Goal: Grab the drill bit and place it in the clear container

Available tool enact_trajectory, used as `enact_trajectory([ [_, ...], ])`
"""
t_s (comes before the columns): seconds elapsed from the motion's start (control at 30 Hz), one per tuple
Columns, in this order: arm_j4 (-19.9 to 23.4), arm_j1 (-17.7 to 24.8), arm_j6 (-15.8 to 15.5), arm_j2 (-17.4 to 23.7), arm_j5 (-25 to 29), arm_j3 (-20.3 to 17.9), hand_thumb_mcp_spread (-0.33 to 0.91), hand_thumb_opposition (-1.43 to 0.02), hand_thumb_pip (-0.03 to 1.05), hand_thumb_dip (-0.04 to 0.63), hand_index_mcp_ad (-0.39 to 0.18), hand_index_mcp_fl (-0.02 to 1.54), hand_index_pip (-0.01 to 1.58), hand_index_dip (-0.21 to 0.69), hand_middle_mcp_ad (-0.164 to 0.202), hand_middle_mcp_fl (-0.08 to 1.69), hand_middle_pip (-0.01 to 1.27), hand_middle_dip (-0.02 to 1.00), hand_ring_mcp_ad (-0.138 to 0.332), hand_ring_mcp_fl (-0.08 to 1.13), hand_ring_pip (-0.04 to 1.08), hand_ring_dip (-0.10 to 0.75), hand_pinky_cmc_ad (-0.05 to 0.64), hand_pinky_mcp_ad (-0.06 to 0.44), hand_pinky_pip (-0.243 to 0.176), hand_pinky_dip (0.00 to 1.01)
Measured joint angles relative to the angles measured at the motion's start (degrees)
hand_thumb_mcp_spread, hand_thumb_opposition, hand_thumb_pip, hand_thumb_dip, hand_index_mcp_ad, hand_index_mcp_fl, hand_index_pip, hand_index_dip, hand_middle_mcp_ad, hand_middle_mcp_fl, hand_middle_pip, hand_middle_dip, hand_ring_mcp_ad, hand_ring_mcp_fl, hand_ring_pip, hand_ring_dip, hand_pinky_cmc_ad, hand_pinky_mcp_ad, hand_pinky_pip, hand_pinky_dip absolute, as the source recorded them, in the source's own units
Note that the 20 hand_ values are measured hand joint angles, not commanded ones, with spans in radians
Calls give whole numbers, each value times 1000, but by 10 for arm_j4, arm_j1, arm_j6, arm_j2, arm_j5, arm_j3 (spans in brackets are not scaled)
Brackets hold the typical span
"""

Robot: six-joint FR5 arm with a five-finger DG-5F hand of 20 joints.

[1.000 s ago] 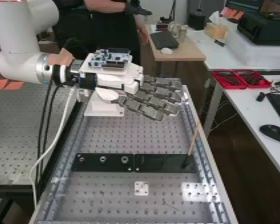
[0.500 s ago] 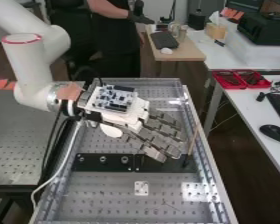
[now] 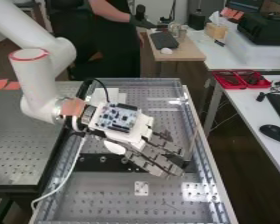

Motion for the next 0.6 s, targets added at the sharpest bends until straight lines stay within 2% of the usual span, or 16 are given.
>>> enact_trajectory([
  [0.23, 10, -6, 39, -19, 3, 9, 311, -834, 646, 222, -24, 209, 1183, 63, 126, 38, 140, 112, 272, 9, 70, -16, 328, 218, -138, 323],
  [0.6, 12, -12, 73, -38, -1, 21, 325, -841, 653, 227, -38, 195, 1299, 61, 124, 51, 138, 126, 269, 7, 68, -17, 328, 218, -138, 309],
])
